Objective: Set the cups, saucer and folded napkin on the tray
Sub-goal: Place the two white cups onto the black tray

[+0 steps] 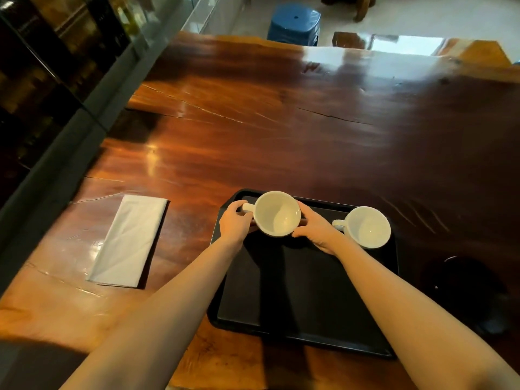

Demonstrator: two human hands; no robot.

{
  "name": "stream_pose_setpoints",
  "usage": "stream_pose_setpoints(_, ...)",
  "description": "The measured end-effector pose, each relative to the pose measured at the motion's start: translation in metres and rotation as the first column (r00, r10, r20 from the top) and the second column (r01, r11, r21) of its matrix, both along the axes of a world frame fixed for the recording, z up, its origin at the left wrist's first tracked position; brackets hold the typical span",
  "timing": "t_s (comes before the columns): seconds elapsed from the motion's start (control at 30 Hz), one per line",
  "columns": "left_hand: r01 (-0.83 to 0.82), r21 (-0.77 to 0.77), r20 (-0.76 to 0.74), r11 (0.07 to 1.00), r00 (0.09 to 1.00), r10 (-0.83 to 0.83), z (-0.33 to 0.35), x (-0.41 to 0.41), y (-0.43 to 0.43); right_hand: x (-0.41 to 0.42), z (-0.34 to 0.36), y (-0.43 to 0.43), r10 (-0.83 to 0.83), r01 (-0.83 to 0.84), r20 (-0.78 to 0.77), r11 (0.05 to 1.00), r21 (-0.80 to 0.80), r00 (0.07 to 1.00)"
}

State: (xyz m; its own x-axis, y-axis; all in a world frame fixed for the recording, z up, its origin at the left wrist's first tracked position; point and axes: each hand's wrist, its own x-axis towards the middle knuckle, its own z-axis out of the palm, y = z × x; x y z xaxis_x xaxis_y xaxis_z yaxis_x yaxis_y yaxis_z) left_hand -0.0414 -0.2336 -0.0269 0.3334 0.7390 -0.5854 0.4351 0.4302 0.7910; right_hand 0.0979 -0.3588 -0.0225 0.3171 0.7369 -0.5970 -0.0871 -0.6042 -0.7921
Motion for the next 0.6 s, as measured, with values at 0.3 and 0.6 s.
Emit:
stream_pose_setpoints(0.3,0.096,-0.008,-0.083,0.995,0.992,-0.096,0.004,0.008,0.015,-0.010,0.007,-0.002,0.012,-0.005,0.110,0.998,-0.069,0.994)
stream_pose_setpoints(0.6,0.216,0.175,-0.214,0.961,0.961,-0.177,0.021,-0.003,0.027,-0.013,0.032,-0.020,0.025,0.021,0.199,0.973,-0.228,0.980)
